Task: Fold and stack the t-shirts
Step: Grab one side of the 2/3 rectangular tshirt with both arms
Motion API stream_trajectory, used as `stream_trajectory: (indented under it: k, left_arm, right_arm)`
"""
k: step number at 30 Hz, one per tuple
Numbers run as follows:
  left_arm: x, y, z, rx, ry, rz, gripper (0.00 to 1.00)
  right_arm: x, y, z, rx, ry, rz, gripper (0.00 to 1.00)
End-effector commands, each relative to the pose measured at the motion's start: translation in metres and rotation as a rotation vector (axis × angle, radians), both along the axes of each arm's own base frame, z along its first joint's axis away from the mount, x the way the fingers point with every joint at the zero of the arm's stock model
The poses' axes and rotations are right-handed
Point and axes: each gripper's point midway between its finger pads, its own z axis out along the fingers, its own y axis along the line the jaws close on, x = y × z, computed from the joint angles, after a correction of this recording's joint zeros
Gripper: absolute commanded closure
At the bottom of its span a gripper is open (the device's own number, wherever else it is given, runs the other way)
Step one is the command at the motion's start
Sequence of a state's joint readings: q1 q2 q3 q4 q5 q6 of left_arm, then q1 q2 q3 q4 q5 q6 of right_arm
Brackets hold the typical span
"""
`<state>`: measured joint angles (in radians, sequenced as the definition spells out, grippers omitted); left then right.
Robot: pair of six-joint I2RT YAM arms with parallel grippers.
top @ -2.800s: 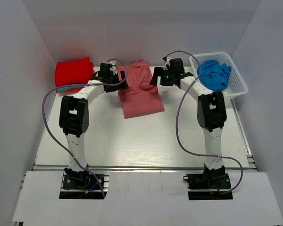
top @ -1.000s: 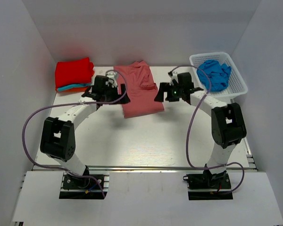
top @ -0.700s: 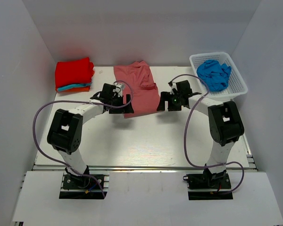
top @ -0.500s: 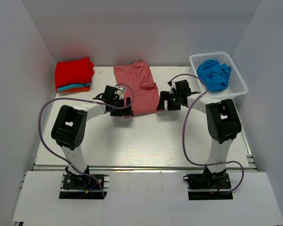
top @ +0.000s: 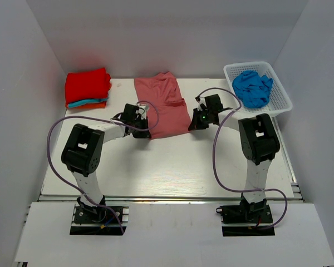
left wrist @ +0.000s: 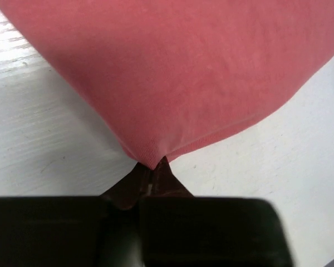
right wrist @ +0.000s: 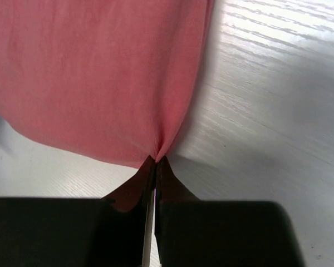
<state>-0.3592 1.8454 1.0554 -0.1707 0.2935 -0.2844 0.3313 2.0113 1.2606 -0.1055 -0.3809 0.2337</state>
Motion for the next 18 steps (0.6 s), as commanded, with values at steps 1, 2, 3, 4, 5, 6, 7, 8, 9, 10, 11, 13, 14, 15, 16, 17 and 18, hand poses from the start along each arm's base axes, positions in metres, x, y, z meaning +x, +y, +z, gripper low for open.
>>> stream_trajectory:
  k: [1, 2, 3, 4, 5, 6, 7, 8, 9, 10, 11, 13, 14, 15, 16, 17, 18]
  left_arm:
    - [-0.005, -0.005, 0.006, -0.010, -0.029, -0.024, 1.00]
    - [-0.005, -0.005, 0.010, -0.019, -0.038, -0.018, 1.00]
    - [-0.008, -0.004, 0.011, -0.019, -0.038, -0.018, 1.00]
    - [-0.009, -0.007, 0.018, -0.037, -0.049, -0.028, 1.00]
    - [-0.014, -0.011, 0.030, -0.057, -0.069, -0.047, 1.00]
    - [-0.021, -0.012, 0.033, -0.072, -0.057, -0.052, 1.00]
    - [-0.027, -0.017, 0.041, -0.110, -0.057, -0.081, 1.00]
    - [-0.037, -0.022, 0.046, -0.130, -0.044, -0.098, 1.00]
    - [-0.050, -0.025, 0.055, -0.148, -0.047, -0.122, 1.00]
    - [-0.061, -0.029, 0.060, -0.184, -0.030, -0.157, 1.00]
    - [-0.072, -0.033, 0.064, -0.201, -0.019, -0.183, 1.00]
    - [-0.094, -0.032, 0.070, -0.215, 0.010, -0.213, 1.00]
    - [-0.105, -0.040, 0.076, -0.232, 0.029, -0.235, 1.00]
    - [-0.115, -0.038, 0.075, -0.235, 0.055, -0.242, 1.00]
    - [-0.130, -0.045, 0.080, -0.277, 0.082, -0.296, 1.00]
    - [-0.137, -0.047, 0.087, -0.304, 0.101, -0.305, 1.00]
    - [-0.150, -0.053, 0.102, -0.355, 0.110, -0.354, 1.00]
  right_arm:
    - [-0.001, 0.002, 0.003, 0.018, -0.006, 0.013, 1.00]
    - [0.000, 0.002, 0.010, 0.025, -0.025, 0.015, 1.00]
    - [-0.007, 0.002, 0.011, 0.031, -0.019, 0.018, 1.00]
    - [-0.008, 0.002, 0.014, 0.038, -0.017, 0.013, 1.00]
    - [-0.013, 0.000, 0.014, 0.037, -0.004, 0.012, 1.00]
    - [-0.017, -0.002, 0.027, 0.042, -0.014, 0.005, 1.00]
    - [-0.024, -0.003, 0.028, 0.043, -0.004, 0.006, 1.00]
    - [-0.028, -0.005, 0.040, 0.052, -0.017, -0.006, 1.00]
    - [-0.038, -0.008, 0.048, 0.054, -0.007, -0.021, 1.00]
    - [-0.050, -0.012, 0.044, 0.043, 0.018, -0.029, 1.00]
    - [-0.055, -0.015, 0.056, 0.049, 0.008, -0.050, 1.00]
    - [-0.082, -0.026, 0.065, 0.037, 0.027, -0.050, 1.00]
    - [-0.089, -0.028, 0.066, 0.030, 0.033, -0.051, 1.00]
    - [-0.109, -0.035, 0.058, 0.007, 0.096, -0.049, 1.00]
    - [-0.119, -0.036, 0.072, 0.021, 0.073, -0.038, 1.00]
    - [-0.125, -0.039, 0.074, 0.013, 0.080, -0.036, 1.00]
    - [-0.142, -0.044, 0.071, -0.011, 0.135, -0.029, 1.00]
